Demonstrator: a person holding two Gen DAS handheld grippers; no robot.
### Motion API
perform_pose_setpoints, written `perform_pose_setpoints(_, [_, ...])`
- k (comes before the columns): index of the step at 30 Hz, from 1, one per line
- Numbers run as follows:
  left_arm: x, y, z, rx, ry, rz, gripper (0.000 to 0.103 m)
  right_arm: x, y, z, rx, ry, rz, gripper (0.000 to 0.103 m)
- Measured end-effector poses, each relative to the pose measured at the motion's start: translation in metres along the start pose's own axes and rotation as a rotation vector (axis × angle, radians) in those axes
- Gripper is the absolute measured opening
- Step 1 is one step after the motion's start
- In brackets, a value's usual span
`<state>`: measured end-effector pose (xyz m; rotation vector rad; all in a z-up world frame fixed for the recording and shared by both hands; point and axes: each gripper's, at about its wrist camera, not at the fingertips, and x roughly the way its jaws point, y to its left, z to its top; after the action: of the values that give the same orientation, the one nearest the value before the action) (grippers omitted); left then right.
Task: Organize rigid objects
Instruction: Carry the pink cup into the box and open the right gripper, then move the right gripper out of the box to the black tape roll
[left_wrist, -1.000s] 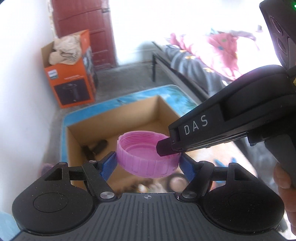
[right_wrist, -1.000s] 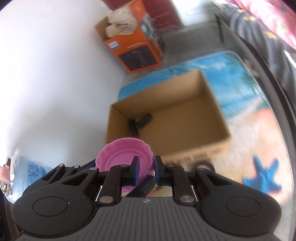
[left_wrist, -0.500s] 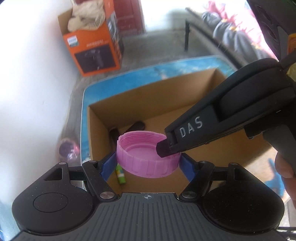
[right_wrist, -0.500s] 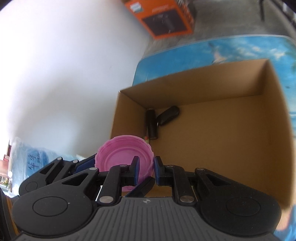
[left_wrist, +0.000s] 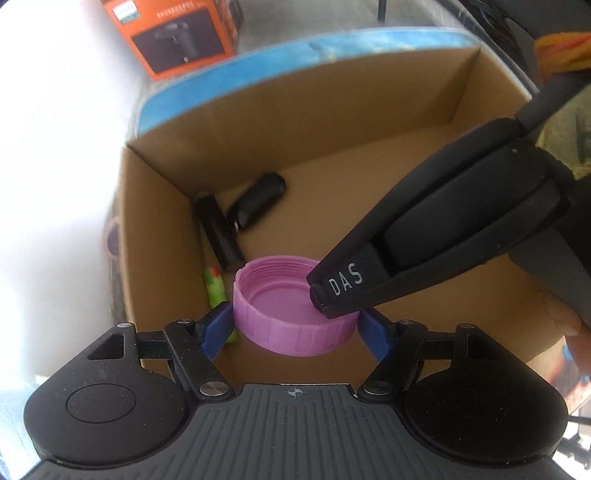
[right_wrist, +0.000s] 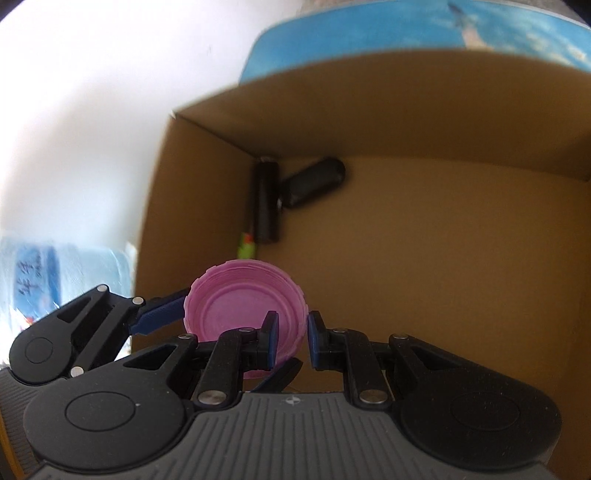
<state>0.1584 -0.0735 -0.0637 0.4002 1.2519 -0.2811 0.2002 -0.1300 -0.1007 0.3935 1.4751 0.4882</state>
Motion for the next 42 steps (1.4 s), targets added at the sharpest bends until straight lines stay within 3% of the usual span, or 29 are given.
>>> perform_pose_setpoints(7, [0.013,0.002,-0.001,-0.011,0.073,-0.018,0.076,0.026,-0.004,0.003,-0.011,0.103,0.010,0.018])
perform_pose_setpoints(16, [0.006,0.005,-0.005,-0.028,0.083,-0.032,0.079,0.039,0.000,0.002,0.012,0.126,0.056,0.020])
perform_pose_setpoints(22, [-0.014,0.013,-0.013,-0.060,0.028,-0.035,0.080,0.016,-0.002,0.001,0.049,0.018,0.030,0.021])
perform_pose_setpoints(28, [-0.037,0.017,-0.027,-0.088,-0.086,-0.037,0.080,0.011,-0.004,0.016,0.096,-0.092,0.023,0.022])
perform_pose_setpoints(30, [-0.045,0.018,-0.033,-0.088,-0.120,-0.039,0.080,0.019,0.003,0.024,0.066,-0.100,0.012,0.025])
perform_pose_setpoints(34, [-0.055,0.020,-0.047,-0.089,-0.158,-0.044,0.080,0.039,0.013,0.023,0.035,0.006,-0.003,0.043])
perform_pose_setpoints(36, [-0.061,0.021,-0.054,-0.093,-0.171,-0.046,0.080,0.040,0.022,0.014,0.008,0.023,-0.015,0.046])
perform_pose_setpoints(39, [-0.072,0.022,-0.062,-0.102,-0.184,-0.063,0.080,0.031,0.027,-0.001,0.017,0.008,0.034,0.046])
perform_pose_setpoints(42, [-0.079,0.024,-0.069,-0.101,-0.202,-0.080,0.080,0.008,0.026,-0.015,0.048,-0.077,0.030,0.046])
